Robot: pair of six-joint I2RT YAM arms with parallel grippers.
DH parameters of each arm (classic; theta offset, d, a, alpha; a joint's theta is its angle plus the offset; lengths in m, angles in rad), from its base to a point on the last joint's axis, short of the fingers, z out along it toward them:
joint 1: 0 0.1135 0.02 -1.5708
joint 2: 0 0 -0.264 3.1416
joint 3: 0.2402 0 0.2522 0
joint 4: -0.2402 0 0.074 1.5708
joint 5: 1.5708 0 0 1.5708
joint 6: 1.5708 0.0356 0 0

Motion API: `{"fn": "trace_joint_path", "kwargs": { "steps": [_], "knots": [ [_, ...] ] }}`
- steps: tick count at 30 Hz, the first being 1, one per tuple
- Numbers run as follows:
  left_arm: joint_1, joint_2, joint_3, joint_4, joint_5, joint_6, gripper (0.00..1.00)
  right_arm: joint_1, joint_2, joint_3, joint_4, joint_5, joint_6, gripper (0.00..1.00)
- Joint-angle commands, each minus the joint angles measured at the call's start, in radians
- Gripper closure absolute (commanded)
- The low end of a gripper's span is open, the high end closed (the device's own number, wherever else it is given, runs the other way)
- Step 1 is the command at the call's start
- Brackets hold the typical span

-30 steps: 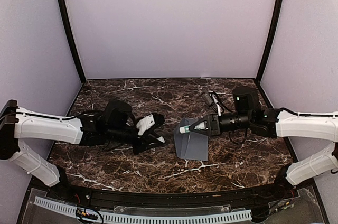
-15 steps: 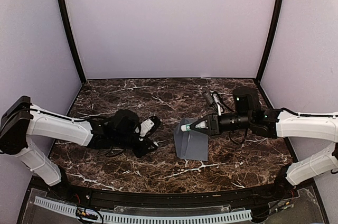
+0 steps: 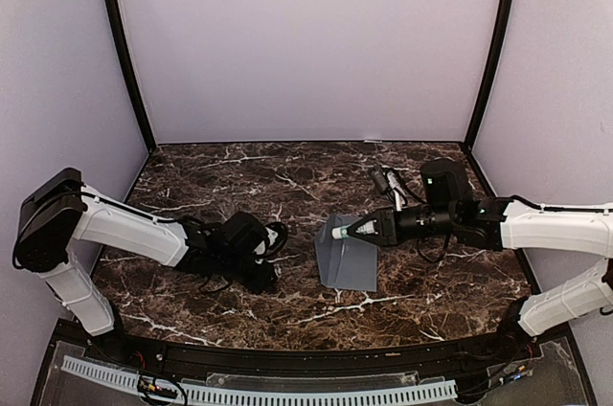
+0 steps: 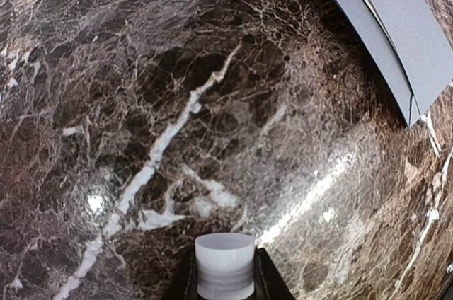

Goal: Place the letter into the envelope and seal it

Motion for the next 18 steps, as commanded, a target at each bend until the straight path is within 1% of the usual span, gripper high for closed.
{"fn": "trace_joint_path", "kwargs": {
  "steps": [1, 5, 7, 9, 18],
  "knots": [
    [-0.029, 0.035, 0.055, -0.073, -0.086, -0.069, 0.77, -0.004, -0.001, 0.004, 0.021, 0.013, -0.014, 1.0],
    [-0.068, 0.08, 0.115, -0.15, -0.161, -0.08, 0.67, -0.004, -0.01, 0.003, 0.018, 0.017, -0.014, 1.0],
    [-0.083, 0.101, 0.14, -0.196, -0.195, -0.09, 0.64, -0.004, -0.011, 0.002, 0.017, 0.018, -0.015, 1.0],
    [-0.09, 0.114, 0.156, -0.208, -0.211, -0.099, 0.61, -0.004, -0.012, 0.001, 0.017, 0.019, -0.016, 1.0],
    [-0.096, 0.124, 0.169, -0.232, -0.224, -0.118, 0.57, -0.004, -0.013, 0.0, 0.014, 0.025, -0.017, 1.0]
  ]
}}
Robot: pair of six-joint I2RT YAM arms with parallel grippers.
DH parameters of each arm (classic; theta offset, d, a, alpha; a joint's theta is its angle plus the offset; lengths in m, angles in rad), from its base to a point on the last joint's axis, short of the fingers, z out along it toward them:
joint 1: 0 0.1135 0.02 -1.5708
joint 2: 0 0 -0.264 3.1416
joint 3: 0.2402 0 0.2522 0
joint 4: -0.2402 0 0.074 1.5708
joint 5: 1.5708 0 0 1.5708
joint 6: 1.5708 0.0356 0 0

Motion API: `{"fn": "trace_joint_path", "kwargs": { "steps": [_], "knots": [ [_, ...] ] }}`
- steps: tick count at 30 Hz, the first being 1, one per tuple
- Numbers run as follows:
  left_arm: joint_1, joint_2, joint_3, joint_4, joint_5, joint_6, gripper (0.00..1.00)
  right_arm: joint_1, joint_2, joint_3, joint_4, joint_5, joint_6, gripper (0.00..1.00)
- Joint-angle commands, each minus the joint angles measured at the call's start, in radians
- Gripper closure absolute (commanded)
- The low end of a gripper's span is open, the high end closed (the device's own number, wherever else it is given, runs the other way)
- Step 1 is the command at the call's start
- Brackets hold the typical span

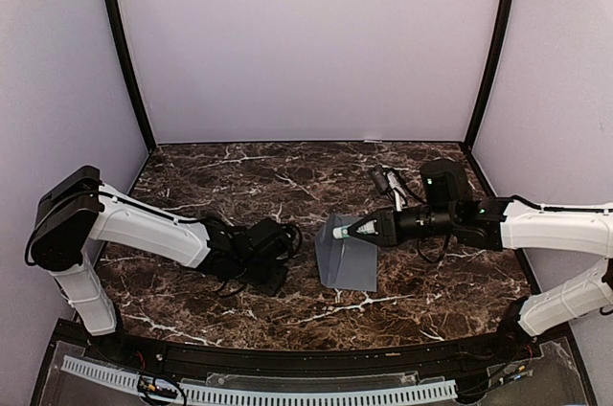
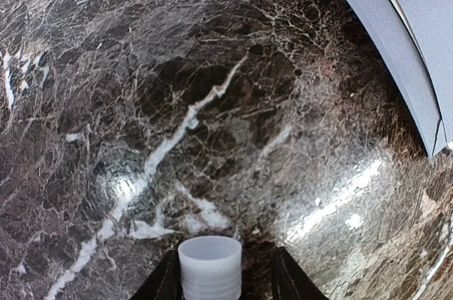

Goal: Place the letter into the envelope and seal it

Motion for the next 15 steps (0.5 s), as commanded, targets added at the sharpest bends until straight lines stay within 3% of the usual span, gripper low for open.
{"fn": "trace_joint_path", "kwargs": {
  "steps": [1, 15],
  "knots": [
    [-0.003, 0.011, 0.011, -0.073, -0.03, -0.018, 0.57, -0.005, -0.013, 0.0, 0.022, 0.011, -0.008, 1.0],
    [-0.003, 0.027, 0.022, -0.087, -0.083, -0.025, 0.47, -0.005, -0.017, -0.001, 0.021, 0.011, -0.011, 1.0]
  ]
}}
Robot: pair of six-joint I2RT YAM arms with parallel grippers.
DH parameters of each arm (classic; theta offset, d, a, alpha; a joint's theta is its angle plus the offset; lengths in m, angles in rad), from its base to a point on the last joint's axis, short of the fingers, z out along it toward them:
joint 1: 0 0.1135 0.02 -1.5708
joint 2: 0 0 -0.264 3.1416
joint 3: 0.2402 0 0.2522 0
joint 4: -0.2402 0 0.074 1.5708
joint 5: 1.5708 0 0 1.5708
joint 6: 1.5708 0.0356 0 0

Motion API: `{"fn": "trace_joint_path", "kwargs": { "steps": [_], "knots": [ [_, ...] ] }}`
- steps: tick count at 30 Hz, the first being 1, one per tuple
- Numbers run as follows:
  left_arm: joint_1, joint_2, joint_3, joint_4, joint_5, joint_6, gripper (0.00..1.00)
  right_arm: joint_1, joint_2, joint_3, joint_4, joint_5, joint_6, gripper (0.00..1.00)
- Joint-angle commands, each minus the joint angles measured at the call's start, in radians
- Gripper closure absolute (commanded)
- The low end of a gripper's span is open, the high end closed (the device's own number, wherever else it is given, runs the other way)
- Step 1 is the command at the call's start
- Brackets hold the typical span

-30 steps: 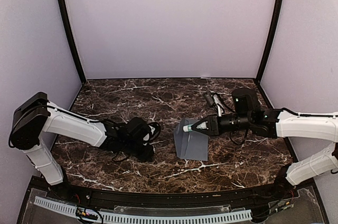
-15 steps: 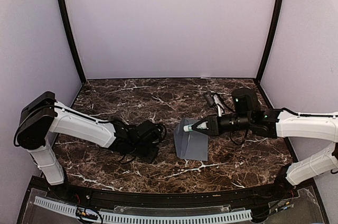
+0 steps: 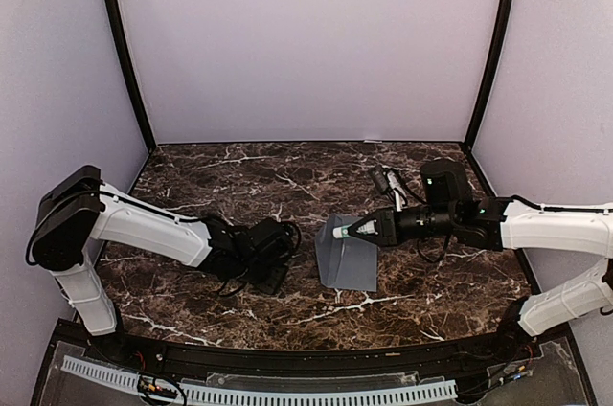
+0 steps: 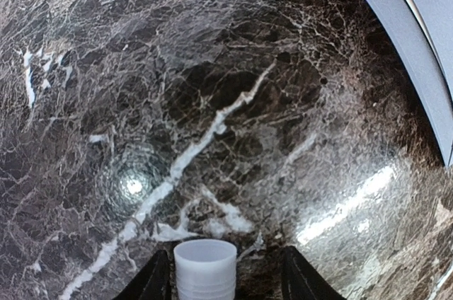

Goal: Place the letter into the envelope and seal it

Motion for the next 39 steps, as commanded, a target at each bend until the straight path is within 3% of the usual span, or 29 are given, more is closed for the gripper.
{"fn": "trace_joint_path", "kwargs": {
  "steps": [1, 10, 26, 39],
  "knots": [
    [-0.003, 0.024, 0.012, -0.065, -0.039, -0.01, 0.47, -0.004, -0.016, -0.002, 0.022, 0.008, -0.011, 1.0],
    [-0.003, 0.032, 0.012, -0.069, -0.075, -0.026, 0.38, -0.004, -0.014, 0.0, 0.024, 0.007, -0.011, 1.0],
    [-0.003, 0.021, 0.004, -0.088, -0.132, -0.06, 0.35, -0.004, -0.006, 0.001, 0.025, 0.01, -0.012, 1.0],
    [-0.003, -0.24, -0.092, 0.078, 0.037, 0.186, 0.32, -0.004, -0.011, 0.011, 0.004, 0.045, -0.02, 1.0]
  ]
}}
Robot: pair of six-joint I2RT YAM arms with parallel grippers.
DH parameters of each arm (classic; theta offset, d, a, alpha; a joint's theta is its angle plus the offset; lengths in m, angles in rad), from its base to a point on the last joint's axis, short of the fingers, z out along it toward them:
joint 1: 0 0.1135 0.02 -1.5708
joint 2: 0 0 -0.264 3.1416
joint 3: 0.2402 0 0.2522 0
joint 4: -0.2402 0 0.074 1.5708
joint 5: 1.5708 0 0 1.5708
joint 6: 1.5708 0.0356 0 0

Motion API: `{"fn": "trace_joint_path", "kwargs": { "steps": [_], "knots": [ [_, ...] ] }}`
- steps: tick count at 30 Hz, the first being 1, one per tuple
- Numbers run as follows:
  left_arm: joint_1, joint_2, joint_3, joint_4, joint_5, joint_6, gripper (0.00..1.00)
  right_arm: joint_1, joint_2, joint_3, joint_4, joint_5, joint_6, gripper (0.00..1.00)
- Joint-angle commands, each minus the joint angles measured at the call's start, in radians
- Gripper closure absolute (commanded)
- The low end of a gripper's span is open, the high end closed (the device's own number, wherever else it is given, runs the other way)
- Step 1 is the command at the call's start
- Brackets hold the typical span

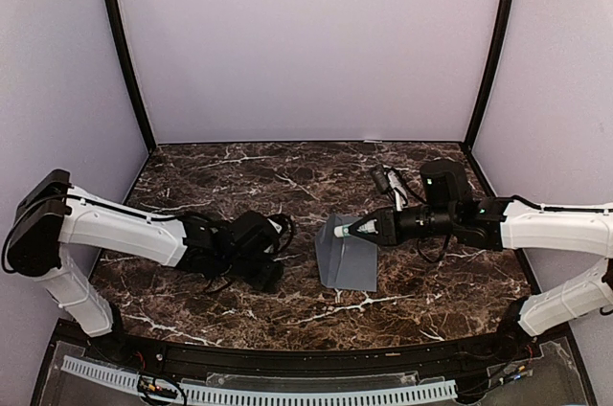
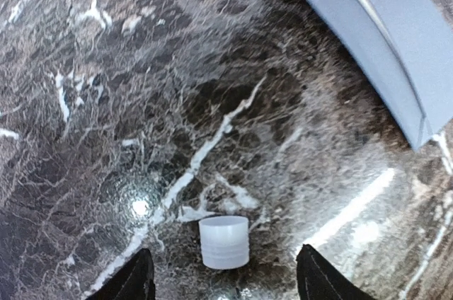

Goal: Place the letter into the envelope and seal it

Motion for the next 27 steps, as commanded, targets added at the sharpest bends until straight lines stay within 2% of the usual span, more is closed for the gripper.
{"fn": "trace_joint_path", "kwargs": {
  "steps": [1, 3, 6, 8, 12, 14, 17, 21, 27],
  "knots": [
    [-0.003, -0.146, -0.036, 0.066, 0.059, 0.146, 0.31, -0.005, -0.012, 0.009, 0.007, 0.022, -0.013, 1.0],
    [-0.003, -0.196, -0.052, 0.095, 0.075, 0.19, 0.28, -0.005, -0.014, 0.009, 0.004, 0.028, -0.014, 1.0],
    [-0.003, -0.261, -0.081, 0.167, 0.092, 0.248, 0.18, -0.006, -0.008, 0.012, 0.005, 0.03, -0.016, 1.0],
    [-0.003, -0.289, -0.095, 0.222, 0.098, 0.298, 0.12, -0.005, -0.002, 0.015, 0.005, 0.027, -0.016, 1.0],
    [-0.003, -0.318, -0.1, 0.306, 0.137, 0.406, 0.08, -0.005, 0.001, 0.02, 0.001, 0.02, -0.014, 1.0],
    [-0.005, -0.334, -0.123, 0.383, 0.188, 0.484, 0.02, -0.005, -0.001, 0.021, -0.001, 0.019, -0.012, 1.0],
    [-0.006, -0.363, -0.191, 0.546, 0.297, 0.617, 0.02, -0.005, -0.004, 0.023, 0.004, 0.003, -0.006, 1.0],
    [-0.006, -0.352, -0.191, 0.6, 0.419, 0.733, 0.08, -0.003, 0.004, 0.026, 0.014, -0.033, 0.001, 1.0],
    [-0.007, -0.301, -0.136, 0.598, 0.469, 0.836, 0.11, 0.006, 0.016, 0.03, 0.019, -0.047, 0.007, 1.0]
  ]
}}
